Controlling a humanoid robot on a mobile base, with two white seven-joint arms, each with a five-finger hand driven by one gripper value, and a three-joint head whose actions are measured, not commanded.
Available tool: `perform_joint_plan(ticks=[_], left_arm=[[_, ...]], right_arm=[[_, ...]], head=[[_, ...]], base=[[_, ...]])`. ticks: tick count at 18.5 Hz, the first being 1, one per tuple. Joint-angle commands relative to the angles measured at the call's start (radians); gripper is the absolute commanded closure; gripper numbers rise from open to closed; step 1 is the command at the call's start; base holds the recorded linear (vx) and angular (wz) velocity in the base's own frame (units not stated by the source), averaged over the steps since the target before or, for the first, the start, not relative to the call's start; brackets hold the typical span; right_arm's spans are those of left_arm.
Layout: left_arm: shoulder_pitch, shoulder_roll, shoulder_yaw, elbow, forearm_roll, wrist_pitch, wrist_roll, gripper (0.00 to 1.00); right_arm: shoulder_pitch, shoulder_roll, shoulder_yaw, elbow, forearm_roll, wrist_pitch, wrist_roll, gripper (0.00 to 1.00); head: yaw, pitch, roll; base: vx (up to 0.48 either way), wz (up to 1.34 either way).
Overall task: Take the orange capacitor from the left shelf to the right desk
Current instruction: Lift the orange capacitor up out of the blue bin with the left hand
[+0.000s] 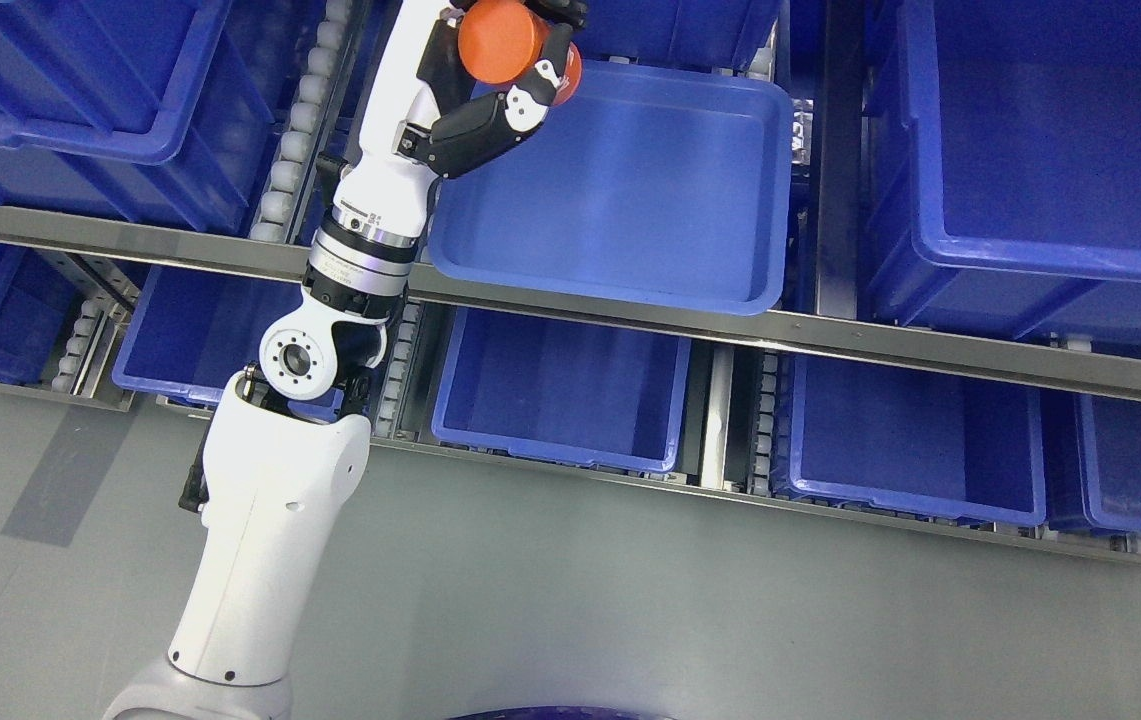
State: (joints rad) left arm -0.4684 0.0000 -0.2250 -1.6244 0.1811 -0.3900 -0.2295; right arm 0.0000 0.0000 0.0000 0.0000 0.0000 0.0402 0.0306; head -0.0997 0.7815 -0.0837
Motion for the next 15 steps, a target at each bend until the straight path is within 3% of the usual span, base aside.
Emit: perform_joint_plan(ticks=[1, 13, 15], left_arm=[[0.004, 0.017, 0.003, -0.025, 0.0, -0.004, -0.001, 0.98], [-0.007, 0.017, -0.013, -0.025, 0.0, -0.007, -0.001, 0.98], [-0.001, 0.017, -0.052, -0.025, 0.0, -0.065, -0.001, 0.98]], right_arm=[[0.034, -0.017, -0.011, -0.023, 0.0, 0.0, 0.0, 0.0], [0.034, -0.017, -0.012, -0.023, 0.0, 0.0, 0.0, 0.0], [0.034, -0.017, -0.011, -0.023, 0.0, 0.0, 0.0, 0.0]], head=[[0.0, 0.0, 0.0], [0.0, 0.0, 0.0], [0.0, 0.0, 0.0]], base=[[-0.128, 0.13], [-0.044, 0.03], [-0.058, 0.17]])
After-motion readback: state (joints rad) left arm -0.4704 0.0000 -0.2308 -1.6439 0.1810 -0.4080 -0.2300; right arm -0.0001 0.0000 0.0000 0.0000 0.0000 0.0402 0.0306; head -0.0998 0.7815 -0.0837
